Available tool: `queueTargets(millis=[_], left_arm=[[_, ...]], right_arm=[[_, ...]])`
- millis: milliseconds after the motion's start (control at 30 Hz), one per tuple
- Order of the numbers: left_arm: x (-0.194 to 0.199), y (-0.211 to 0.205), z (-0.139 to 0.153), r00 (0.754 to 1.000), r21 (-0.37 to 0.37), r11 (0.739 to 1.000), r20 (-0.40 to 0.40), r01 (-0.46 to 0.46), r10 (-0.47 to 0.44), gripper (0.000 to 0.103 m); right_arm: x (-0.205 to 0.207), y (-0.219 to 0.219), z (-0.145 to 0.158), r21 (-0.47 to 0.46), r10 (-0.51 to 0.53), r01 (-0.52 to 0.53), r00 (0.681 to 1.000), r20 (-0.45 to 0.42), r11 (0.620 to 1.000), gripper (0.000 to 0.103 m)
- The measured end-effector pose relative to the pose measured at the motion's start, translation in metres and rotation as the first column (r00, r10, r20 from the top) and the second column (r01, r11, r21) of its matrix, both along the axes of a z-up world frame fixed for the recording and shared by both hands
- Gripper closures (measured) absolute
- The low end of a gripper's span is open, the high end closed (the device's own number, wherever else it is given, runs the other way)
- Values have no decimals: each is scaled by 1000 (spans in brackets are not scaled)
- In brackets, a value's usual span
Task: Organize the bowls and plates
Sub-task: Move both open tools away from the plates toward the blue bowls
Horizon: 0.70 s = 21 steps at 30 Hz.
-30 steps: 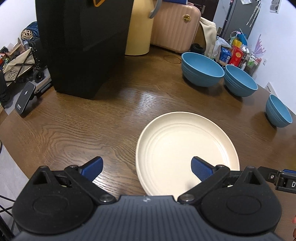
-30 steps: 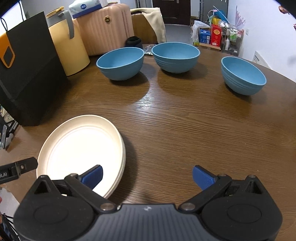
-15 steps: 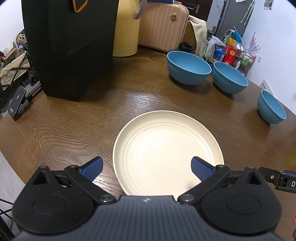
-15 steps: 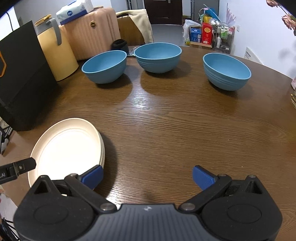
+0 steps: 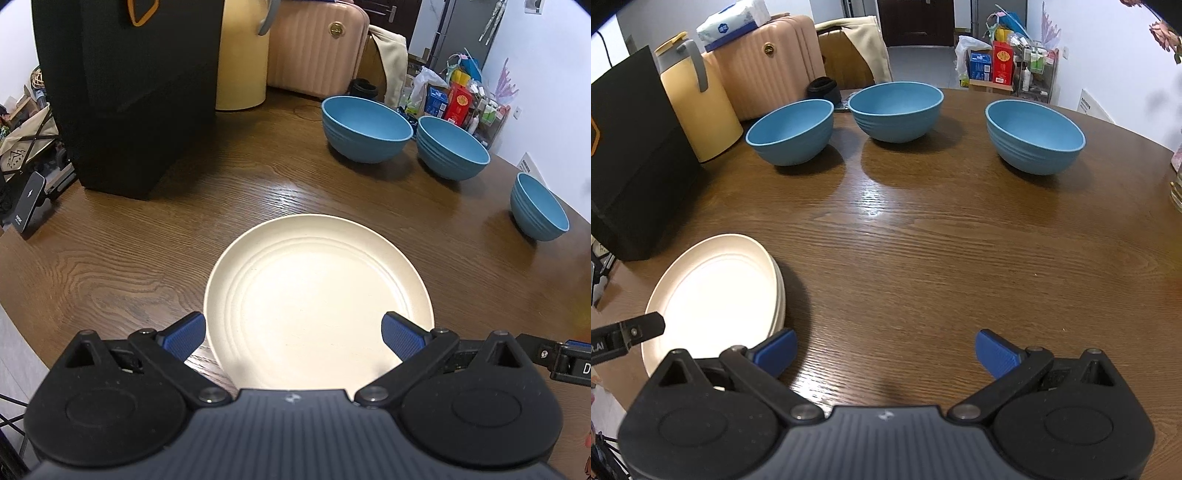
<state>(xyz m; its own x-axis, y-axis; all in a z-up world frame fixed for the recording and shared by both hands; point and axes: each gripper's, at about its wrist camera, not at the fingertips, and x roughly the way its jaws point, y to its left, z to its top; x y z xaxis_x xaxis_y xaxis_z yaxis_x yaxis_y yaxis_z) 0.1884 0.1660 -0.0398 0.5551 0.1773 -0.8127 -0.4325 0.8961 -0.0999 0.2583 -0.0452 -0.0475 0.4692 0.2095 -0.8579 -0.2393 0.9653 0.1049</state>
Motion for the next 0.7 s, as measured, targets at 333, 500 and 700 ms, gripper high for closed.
queueTargets(millis=[333,500,700], left_arm=[[11,-26,-3,1000,4,1000,-12,18,-18,0],[17,-44,-4,999,8,999,-18,34,-34,0],[26,-70,-7,998,10,999,-30,53,-53,0]], right_arm=[[6,-29,-4,12,-44,44,999,-10,999,0],[9,-47,-7,15,-60,60,998,-18,998,0],[13,-79,-11,37,-89,91,995,-32,995,0]])
